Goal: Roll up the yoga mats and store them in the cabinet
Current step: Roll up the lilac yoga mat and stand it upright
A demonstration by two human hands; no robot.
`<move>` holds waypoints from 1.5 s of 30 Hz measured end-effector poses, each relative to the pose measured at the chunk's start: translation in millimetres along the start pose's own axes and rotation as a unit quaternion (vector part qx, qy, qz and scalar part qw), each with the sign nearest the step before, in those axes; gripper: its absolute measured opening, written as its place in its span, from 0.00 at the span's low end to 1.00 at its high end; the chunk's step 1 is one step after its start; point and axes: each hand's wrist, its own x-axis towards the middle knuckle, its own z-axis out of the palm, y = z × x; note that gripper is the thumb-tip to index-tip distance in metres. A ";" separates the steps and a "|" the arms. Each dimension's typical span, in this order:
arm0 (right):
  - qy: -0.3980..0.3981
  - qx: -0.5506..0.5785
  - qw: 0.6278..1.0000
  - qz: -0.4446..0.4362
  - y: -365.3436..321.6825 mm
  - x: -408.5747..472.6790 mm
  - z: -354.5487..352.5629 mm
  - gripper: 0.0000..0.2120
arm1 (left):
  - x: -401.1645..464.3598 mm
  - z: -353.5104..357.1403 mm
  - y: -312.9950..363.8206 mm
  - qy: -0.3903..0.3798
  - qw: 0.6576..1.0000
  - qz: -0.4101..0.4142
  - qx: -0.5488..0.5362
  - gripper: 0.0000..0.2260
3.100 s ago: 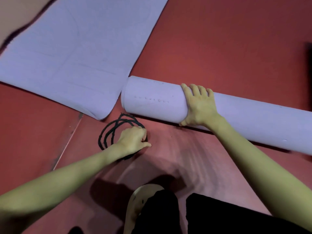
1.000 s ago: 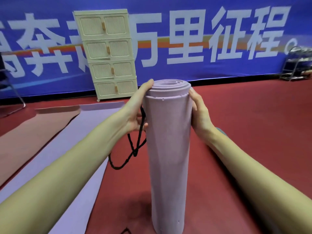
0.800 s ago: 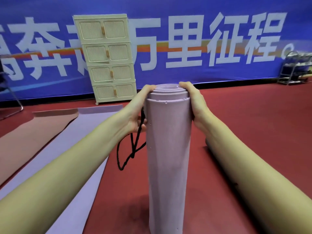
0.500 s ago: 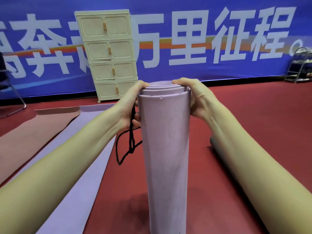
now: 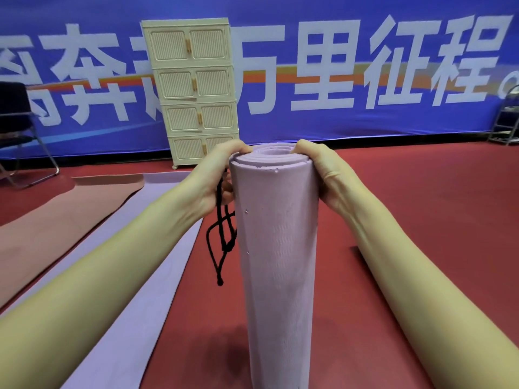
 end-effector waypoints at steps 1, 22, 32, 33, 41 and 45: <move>0.005 -0.001 1.000 -0.004 0.0 -3.0 -2.1 0.07 | -0.4 3.8 2.7 0.016 1.000 0.008 0.003 0.13; -0.016 -0.009 0.995 -0.101 -0.6 -17.2 -13.4 0.37 | 5.1 8.7 29.2 -0.107 0.915 0.261 0.289 0.14; -0.063 -0.077 0.980 -0.170 -8.7 -18.0 -21.7 0.24 | 14.8 1.2 37.3 -0.128 0.814 0.342 0.452 0.12; -0.063 -0.086 0.979 -0.173 -8.5 -17.2 -22.1 0.22 | 14.8 1.2 37.5 -0.127 0.810 0.347 0.456 0.11; -0.005 -0.062 0.991 -0.120 -8.0 -16.5 -14.2 0.19 | 12.6 -5.0 24.0 0.042 0.825 0.412 0.384 0.14; 0.043 -0.058 0.993 -0.098 -6.6 -14.7 -10.9 0.15 | 8.6 -15.0 13.6 0.085 0.858 0.389 0.323 0.24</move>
